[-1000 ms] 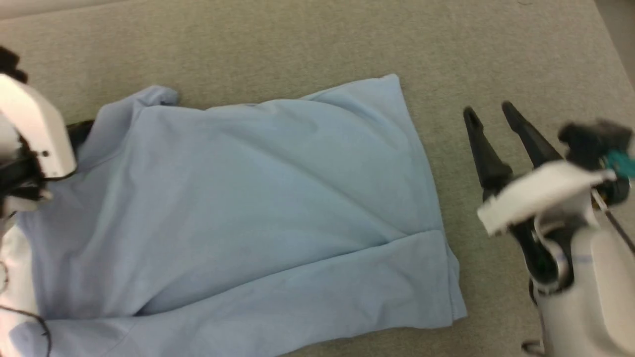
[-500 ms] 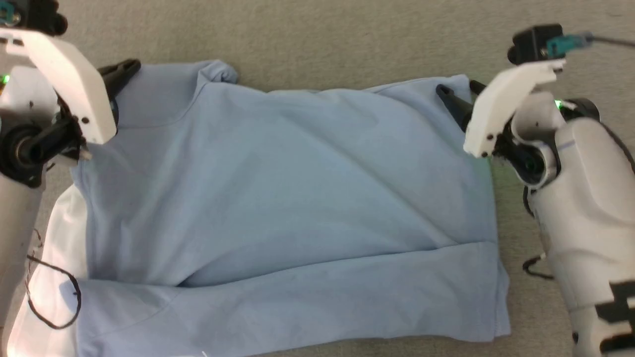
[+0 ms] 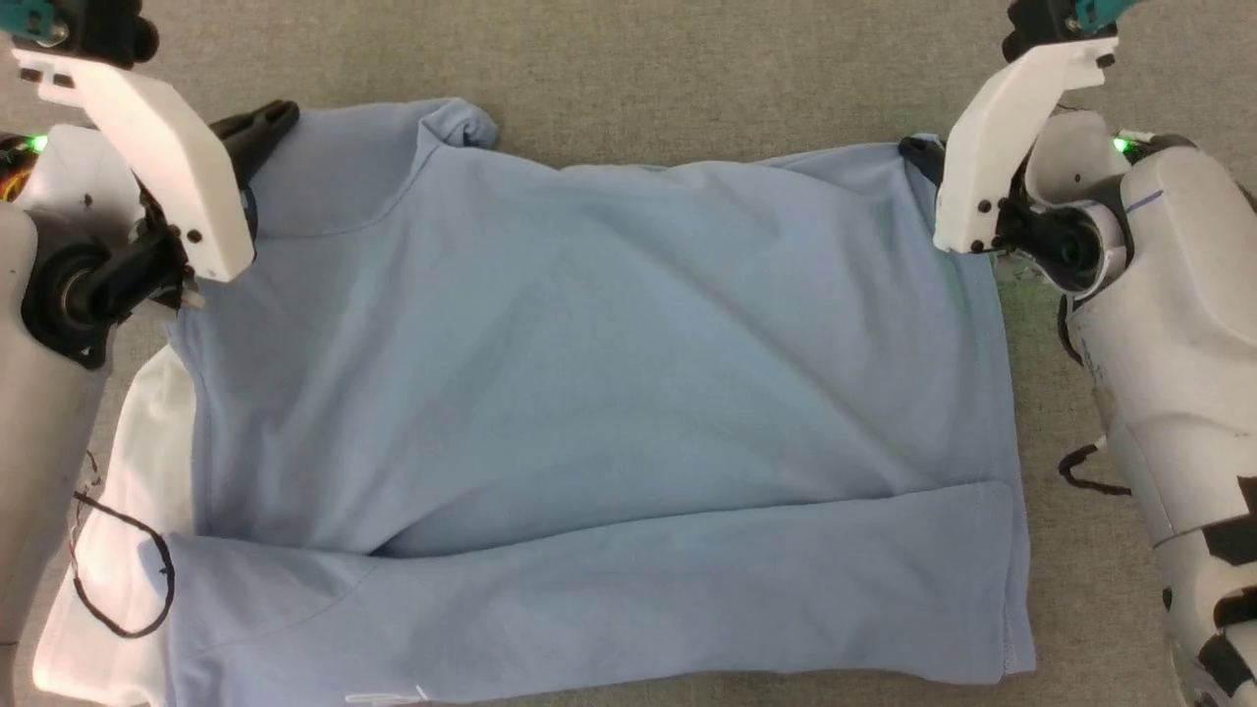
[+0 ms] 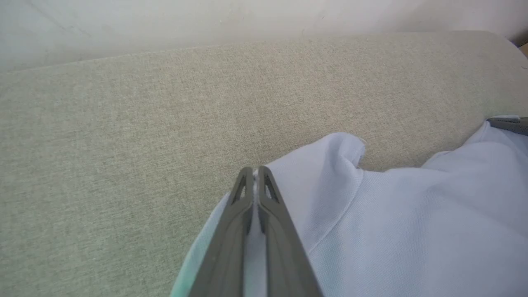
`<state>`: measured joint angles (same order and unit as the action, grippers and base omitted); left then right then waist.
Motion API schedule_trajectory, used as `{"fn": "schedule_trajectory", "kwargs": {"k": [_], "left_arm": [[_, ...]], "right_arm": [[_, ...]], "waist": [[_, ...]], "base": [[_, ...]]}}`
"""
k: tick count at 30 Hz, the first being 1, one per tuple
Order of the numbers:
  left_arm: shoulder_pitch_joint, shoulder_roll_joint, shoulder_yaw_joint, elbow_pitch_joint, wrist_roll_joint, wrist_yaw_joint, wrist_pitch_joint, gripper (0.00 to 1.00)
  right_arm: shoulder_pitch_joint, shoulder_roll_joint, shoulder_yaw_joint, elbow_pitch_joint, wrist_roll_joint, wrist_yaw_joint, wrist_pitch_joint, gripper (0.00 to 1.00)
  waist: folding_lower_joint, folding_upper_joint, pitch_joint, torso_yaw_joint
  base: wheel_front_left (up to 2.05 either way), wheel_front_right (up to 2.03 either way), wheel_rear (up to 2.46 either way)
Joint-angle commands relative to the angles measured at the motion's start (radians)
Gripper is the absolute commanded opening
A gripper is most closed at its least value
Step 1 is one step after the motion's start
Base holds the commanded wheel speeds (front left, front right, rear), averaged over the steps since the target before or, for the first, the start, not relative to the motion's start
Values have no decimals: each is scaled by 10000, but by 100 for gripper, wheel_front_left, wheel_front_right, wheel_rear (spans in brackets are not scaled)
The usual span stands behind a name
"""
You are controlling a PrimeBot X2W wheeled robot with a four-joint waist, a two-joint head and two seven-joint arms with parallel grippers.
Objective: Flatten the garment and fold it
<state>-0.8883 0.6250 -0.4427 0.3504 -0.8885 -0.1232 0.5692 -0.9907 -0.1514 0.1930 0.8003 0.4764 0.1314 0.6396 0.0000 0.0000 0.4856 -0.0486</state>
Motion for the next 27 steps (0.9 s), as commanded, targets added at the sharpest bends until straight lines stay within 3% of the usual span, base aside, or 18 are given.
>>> {"fn": "schedule_trajectory", "kwargs": {"k": [1,8,14,18,27], "left_arm": [[-145,25,-54,68,1,-71,-294,0],[371,59,25,462,99,-72,-1597,0],[1798,132,364,6,-84,98,-2750,0],[3486,195,685,-986,-430,541,-3385,0],[7638,227,1273,-3556,-986,2224,-4355,0]], "right_arm": [[423,22,145,90,-4,-7,-347,0],[983,-708,201,-1626,130,-7,-2273,0],[2879,-1440,402,-3688,221,-7,-2568,0],[4741,-1630,179,-5023,252,-7,-2381,0],[8005,-1346,-960,-6657,349,-7,-1736,0]], "waist": [[0,0,-159,26],[0,0,-1093,98],[0,0,-2116,188],[0,0,-2729,195],[0,0,-3459,339]], "base": [[0,0,0],[0,0,0],[0,0,0],[0,0,0],[0,0,0]]}}
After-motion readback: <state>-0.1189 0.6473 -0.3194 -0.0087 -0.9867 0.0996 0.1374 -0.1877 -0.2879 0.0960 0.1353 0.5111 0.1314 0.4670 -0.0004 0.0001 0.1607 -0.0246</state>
